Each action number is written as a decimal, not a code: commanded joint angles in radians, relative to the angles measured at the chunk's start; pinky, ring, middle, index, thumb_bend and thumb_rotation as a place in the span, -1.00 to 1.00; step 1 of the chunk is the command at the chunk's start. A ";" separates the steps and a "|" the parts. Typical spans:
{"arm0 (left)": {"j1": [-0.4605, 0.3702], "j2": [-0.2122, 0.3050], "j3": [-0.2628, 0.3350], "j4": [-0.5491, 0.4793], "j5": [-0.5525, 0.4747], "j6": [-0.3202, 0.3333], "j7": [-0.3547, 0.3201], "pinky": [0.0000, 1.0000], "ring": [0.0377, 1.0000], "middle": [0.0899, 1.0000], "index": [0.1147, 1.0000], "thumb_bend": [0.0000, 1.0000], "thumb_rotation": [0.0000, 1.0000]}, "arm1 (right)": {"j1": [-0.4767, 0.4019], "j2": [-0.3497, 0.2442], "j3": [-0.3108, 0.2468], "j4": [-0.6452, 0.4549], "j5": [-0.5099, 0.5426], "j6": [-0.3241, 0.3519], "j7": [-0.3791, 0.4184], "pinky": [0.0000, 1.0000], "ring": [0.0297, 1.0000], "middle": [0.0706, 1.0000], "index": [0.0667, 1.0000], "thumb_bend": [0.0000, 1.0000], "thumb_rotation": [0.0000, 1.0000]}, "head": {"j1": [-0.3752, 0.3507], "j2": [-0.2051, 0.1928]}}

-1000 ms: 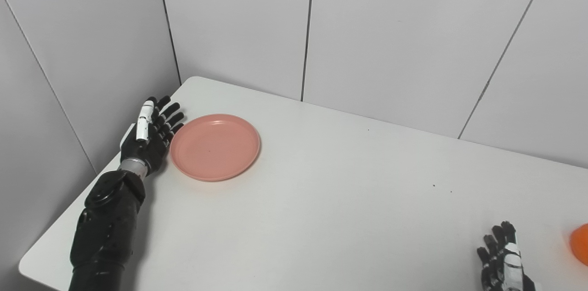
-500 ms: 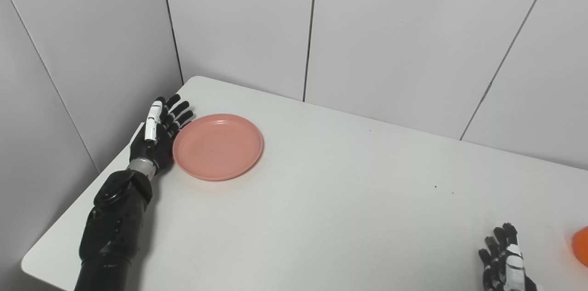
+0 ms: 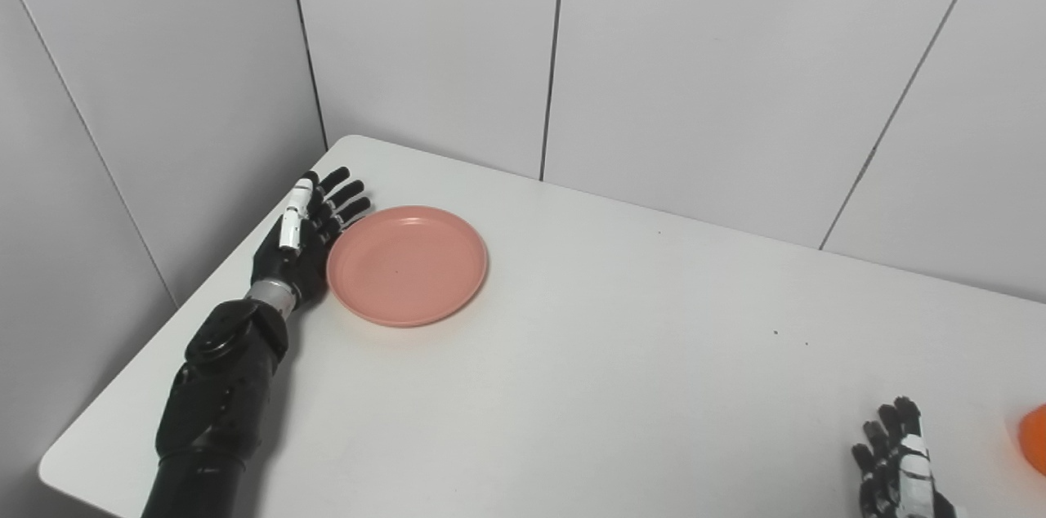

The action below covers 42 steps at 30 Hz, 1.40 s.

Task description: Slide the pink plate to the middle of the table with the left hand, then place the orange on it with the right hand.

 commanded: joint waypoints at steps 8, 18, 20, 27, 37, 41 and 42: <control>-0.020 -0.015 -0.033 -0.037 -0.003 0.036 -0.009 0.71 0.74 0.75 0.71 -0.28 1.00 | -0.013 0.000 0.004 -0.035 -0.012 -0.008 0.007 1.00 1.00 1.00 1.00 -0.72 1.00 | -0.005 0.007; -0.039 -0.051 -0.043 -0.054 0.009 0.043 0.023 0.69 0.72 0.72 0.67 -0.25 1.00 | -0.014 0.005 0.003 -0.039 -0.016 -0.010 0.004 1.00 1.00 1.00 1.00 -0.72 1.00 | -0.013 0.016; -0.042 -0.060 -0.049 -0.066 0.013 0.051 0.032 0.69 0.72 0.72 0.67 -0.25 1.00 | -0.014 0.003 0.003 -0.036 -0.013 -0.012 0.007 1.00 1.00 1.00 1.00 -0.71 1.00 | -0.014 0.017; -0.054 -0.084 -0.064 -0.089 0.021 0.063 0.036 0.68 0.71 0.73 0.68 -0.27 1.00 | -0.014 0.006 0.005 -0.038 -0.014 -0.016 0.006 1.00 1.00 1.00 1.00 -0.72 1.00 | -0.021 0.024; -0.053 -0.128 -0.082 -0.125 0.022 0.082 0.049 0.68 0.73 0.74 0.68 -0.33 1.00 | -0.017 0.018 0.002 -0.028 -0.024 -0.025 -0.002 1.00 0.99 1.00 1.00 -0.68 1.00 | -0.036 0.034; -0.054 -0.145 -0.096 -0.134 0.029 0.094 0.063 0.69 0.72 0.72 0.67 -0.33 1.00 | -0.017 0.016 0.004 -0.028 -0.032 -0.024 0.001 1.00 0.99 1.00 1.00 -0.68 1.00 | -0.040 0.038; -0.054 -0.148 -0.099 -0.135 0.029 0.095 0.063 0.70 0.72 0.72 0.67 -0.32 1.00 | -0.016 0.017 0.003 -0.030 -0.033 -0.021 0.000 1.00 0.99 1.00 1.00 -0.67 1.00 | -0.040 0.038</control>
